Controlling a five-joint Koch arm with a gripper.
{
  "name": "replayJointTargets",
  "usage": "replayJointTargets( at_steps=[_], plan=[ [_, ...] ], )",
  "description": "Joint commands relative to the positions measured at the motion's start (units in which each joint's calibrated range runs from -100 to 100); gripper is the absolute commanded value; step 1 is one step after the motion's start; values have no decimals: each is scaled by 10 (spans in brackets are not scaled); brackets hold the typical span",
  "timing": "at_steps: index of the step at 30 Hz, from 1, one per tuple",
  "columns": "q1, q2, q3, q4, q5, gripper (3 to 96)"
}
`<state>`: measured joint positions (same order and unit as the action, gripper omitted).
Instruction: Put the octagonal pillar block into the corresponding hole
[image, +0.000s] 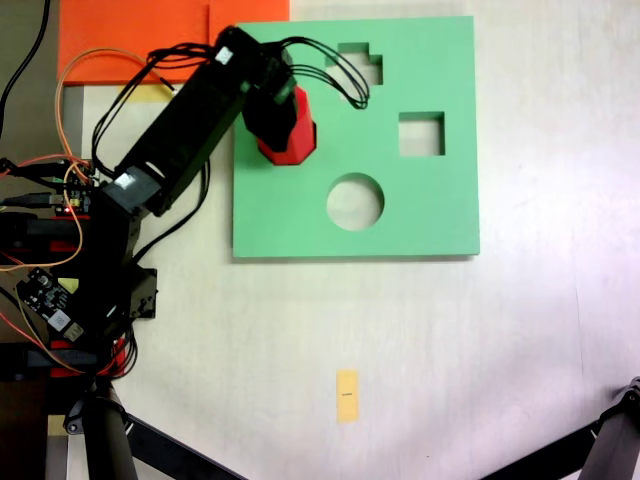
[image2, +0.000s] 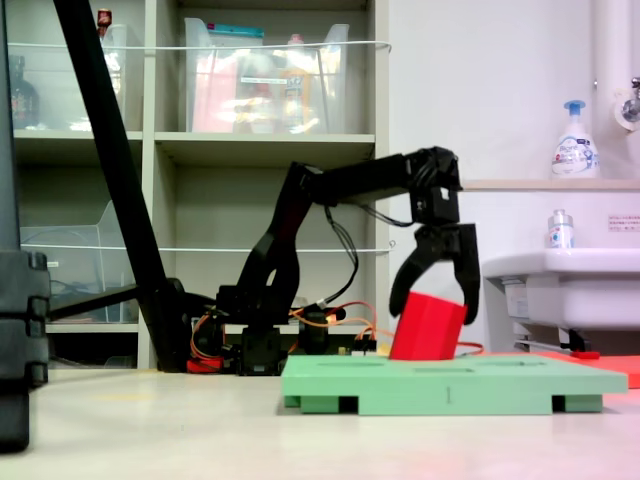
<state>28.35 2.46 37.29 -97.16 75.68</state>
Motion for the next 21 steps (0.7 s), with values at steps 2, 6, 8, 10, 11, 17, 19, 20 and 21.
replayJointTargets(
  at_steps=[2, 6, 8, 10, 11, 17, 19, 20, 21],
  plan=[
    [6, -2, 66, 12, -3, 409],
    [6, 14, 66, 12, -4, 409],
    [5, 20, 63, 9, -4, 409],
    [5, 28, 60, 2, -4, 411],
    [4, 35, 60, -4, -4, 409],
    [0, 48, 28, -16, -5, 409],
    [-1, 48, 13, -16, -7, 411],
    [-3, 48, 6, -16, -10, 411],
    [-4, 49, -1, -16, -14, 411]
  ],
)
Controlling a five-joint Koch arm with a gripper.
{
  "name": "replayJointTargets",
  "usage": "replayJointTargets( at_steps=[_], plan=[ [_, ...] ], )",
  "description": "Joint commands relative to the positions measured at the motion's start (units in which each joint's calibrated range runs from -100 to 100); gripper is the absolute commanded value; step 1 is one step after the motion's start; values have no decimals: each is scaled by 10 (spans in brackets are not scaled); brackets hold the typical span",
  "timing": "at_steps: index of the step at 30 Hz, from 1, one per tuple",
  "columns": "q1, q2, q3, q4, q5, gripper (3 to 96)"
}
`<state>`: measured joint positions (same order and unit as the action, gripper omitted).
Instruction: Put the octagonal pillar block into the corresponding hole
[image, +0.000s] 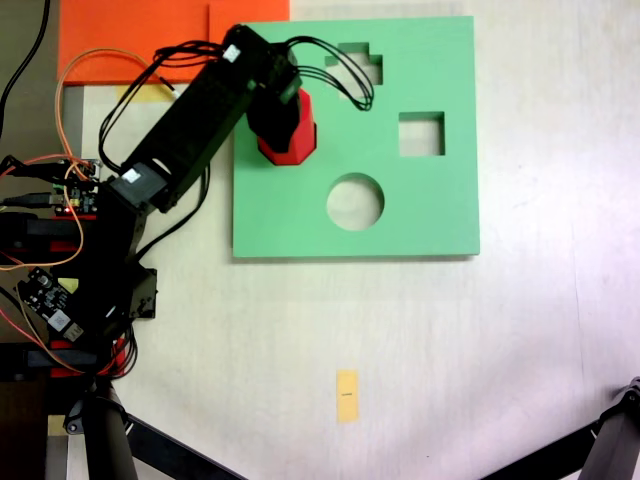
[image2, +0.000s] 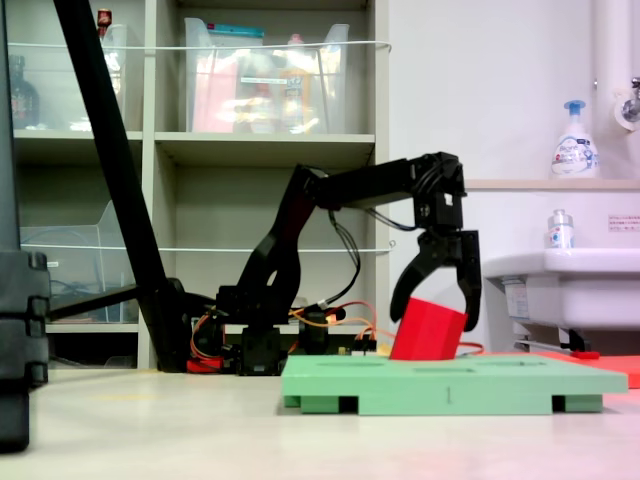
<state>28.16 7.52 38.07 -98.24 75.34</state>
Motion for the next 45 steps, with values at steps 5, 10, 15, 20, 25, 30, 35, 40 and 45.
replayJointTargets(
  at_steps=[5, 10, 15, 20, 25, 30, 35, 40, 45],
  plan=[
    [-8, -3, -18, -5, -18, 548],
    [-8, -3, -19, -6, -14, 695],
    [-8, -21, -18, -7, -13, 891],
    [-7, -100, -13, -7, -14, 952],
    [-9, -254, 26, -8, -38, 951],
    [-27, -423, 66, 2, -113, 950],
    [-65, -570, 140, -18, -339, 943],
    [-171, -695, 138, 54, -526, 701],
    [-257, -698, 44, 133, -583, 701]
  ],
)
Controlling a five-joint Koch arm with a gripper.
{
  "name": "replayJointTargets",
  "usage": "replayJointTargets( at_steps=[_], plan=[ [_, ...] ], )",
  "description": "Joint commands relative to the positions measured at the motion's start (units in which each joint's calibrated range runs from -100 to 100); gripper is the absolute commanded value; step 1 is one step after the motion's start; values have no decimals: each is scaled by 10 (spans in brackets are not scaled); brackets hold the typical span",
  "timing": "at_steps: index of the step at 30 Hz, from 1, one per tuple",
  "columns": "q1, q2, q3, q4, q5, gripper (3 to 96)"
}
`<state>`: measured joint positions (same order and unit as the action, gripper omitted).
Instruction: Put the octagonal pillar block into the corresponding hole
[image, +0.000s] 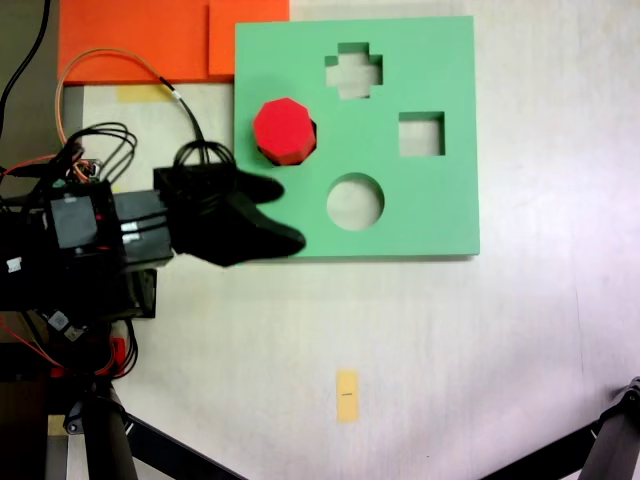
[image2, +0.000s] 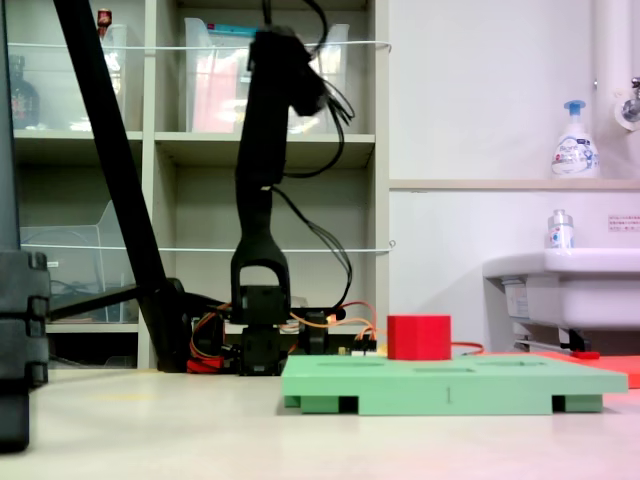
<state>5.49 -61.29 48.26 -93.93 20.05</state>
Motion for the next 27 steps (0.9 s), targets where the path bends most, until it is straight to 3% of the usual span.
replayJointTargets(
  at_steps=[1, 4, 8, 12, 17, 20, 27],
  plan=[
    [-38, -25, -112, 106, -32, 701],
    [-48, -179, -425, 296, -44, 698],
    [-61, -387, -897, 703, -70, 518],
    [-48, -387, -1146, 780, -94, 518],
    [-46, -387, -1472, 1029, -154, 506],
    [-44, -387, -1483, 1046, -212, 511],
    [-49, -387, -1483, 941, -211, 499]
  ],
)
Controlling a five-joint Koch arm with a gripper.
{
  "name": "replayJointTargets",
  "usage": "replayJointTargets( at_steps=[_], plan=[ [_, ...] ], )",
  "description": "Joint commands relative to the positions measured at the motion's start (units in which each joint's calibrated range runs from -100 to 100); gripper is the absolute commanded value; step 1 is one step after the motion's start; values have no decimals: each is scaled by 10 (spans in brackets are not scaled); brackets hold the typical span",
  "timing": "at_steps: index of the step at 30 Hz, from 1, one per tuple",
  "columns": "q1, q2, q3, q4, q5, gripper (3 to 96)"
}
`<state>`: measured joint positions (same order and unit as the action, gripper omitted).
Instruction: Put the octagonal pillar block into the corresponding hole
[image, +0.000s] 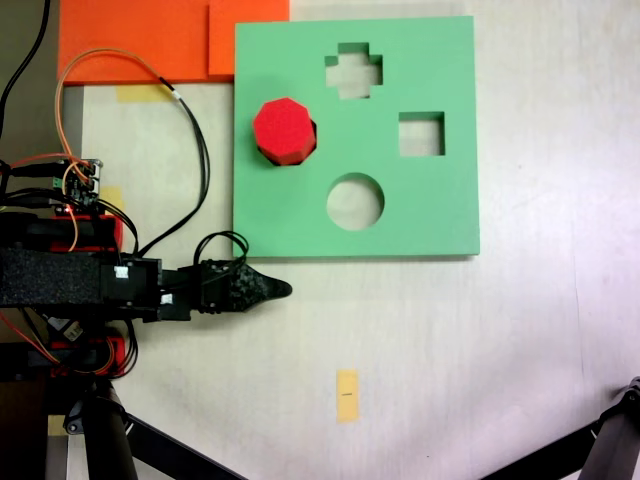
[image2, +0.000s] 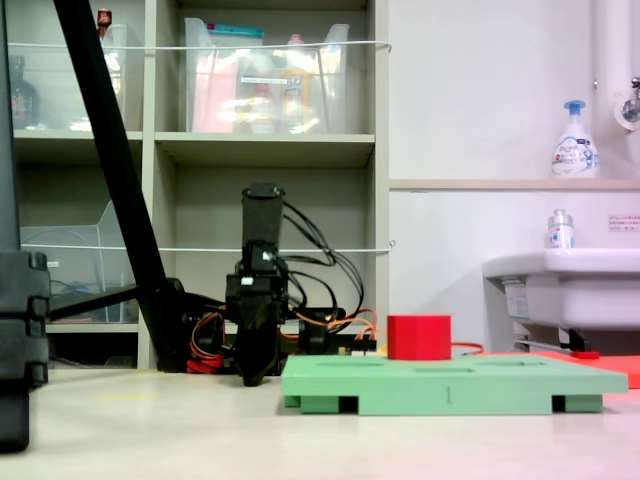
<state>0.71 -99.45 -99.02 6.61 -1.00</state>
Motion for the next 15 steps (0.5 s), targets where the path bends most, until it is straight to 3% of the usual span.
replayJointTargets(
  at_steps=[1, 15],
  plan=[
    [-3, -5, -10, -65, 0, 499],
    [-11, -5, -10, -58, 0, 497]
  ],
)
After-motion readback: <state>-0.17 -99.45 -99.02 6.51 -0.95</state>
